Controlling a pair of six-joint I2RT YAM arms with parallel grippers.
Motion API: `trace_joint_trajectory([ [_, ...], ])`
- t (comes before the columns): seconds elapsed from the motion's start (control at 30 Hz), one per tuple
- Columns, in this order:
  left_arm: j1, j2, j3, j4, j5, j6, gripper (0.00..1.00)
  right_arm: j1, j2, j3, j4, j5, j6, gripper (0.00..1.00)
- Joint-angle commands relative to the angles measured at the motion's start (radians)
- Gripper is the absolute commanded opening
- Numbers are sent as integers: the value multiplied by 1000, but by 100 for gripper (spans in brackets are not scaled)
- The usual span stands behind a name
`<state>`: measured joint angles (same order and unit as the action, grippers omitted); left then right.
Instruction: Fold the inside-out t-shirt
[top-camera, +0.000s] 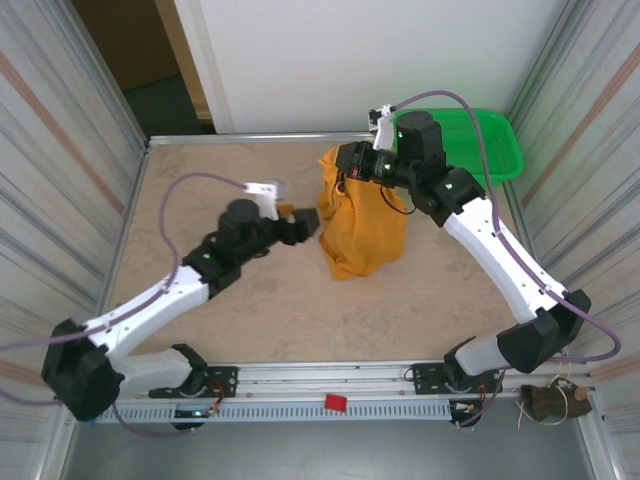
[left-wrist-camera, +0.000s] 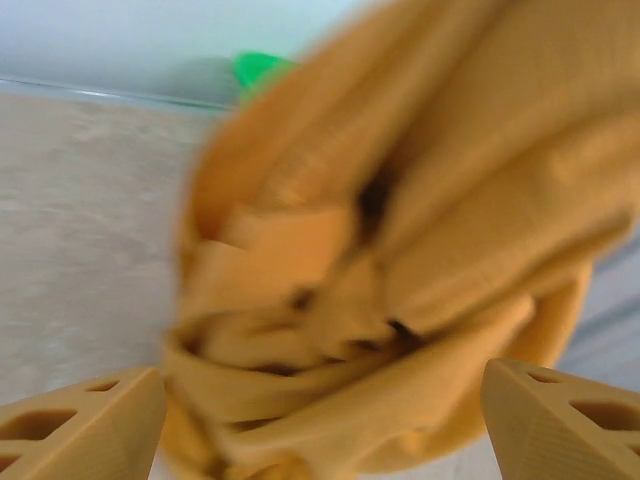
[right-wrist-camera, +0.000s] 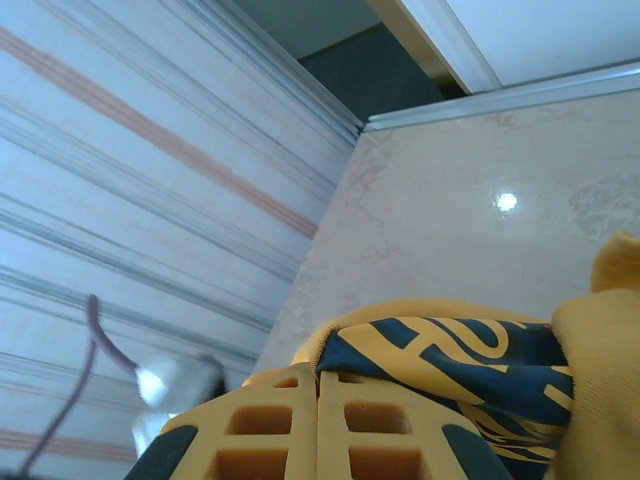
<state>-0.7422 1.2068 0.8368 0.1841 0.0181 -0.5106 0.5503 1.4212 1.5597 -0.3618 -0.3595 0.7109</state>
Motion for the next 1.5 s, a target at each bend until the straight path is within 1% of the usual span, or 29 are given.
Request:
trace_joint_trajectory([
  [0.0, -71, 166, 50, 135, -104, 41, 83, 12, -15, 18, 125, 17, 72, 0],
  [0.1, -109, 332, 179, 22, -172, 48, 73, 12, -19, 48, 156, 27, 101, 0],
  [0.13, -125, 370, 204, -33, -213, 50, 72, 9, -18, 72, 158, 29, 102, 0],
  [0.17, -134, 391, 209, -67, -229, 49, 71, 4, -20, 91, 160, 30, 104, 0],
  [0.23, -147, 389, 158, -107, -268, 30, 73, -14, -28, 134, 165, 32, 114, 0],
  [0.3, -145, 337, 61, -106, -295, -2, 74, -29, -39, 160, 180, 30, 124, 0],
  [0.4, -124, 204, -72, -101, -305, -20, 79, -47, -53, 174, 192, 20, 130, 0],
  [0.5, -110, 34, -136, -90, -300, 33, 81, -60, -60, 138, 183, -11, 130, 0],
  [0.6, -75, -103, -120, -76, -247, 83, 82, -75, -81, 58, 185, -43, 130, 0],
  [0.7, -17, -140, -42, -69, -171, 113, 83, -85, -103, -12, 184, -75, 129, 0],
  [0.77, 15, -118, 30, -82, -117, 132, 84, -90, -117, -48, 178, -85, 127, 0],
  [0.9, 33, -15, 167, -91, -85, 193, 84, -89, -134, -95, 180, -101, 135, 0],
  [0.97, 40, 32, 200, -70, -76, 209, 84, -87, -139, -110, 181, -109, 137, 0],
  [1.07, 44, 66, 208, -20, -31, 211, 84, -86, -152, -132, 175, -104, 137, 0],
  [1.17, 49, 72, 188, 50, 78, 215, 84, -86, -158, -146, 172, -101, 136, 0],
  [1.3, 70, 94, 189, 104, 225, 218, 84, -86, -155, -158, 182, -102, 140, 0],
  [1.47, 91, 141, 213, 133, 351, 182, 83, -85, -151, -165, 190, -96, 147, 0],
])
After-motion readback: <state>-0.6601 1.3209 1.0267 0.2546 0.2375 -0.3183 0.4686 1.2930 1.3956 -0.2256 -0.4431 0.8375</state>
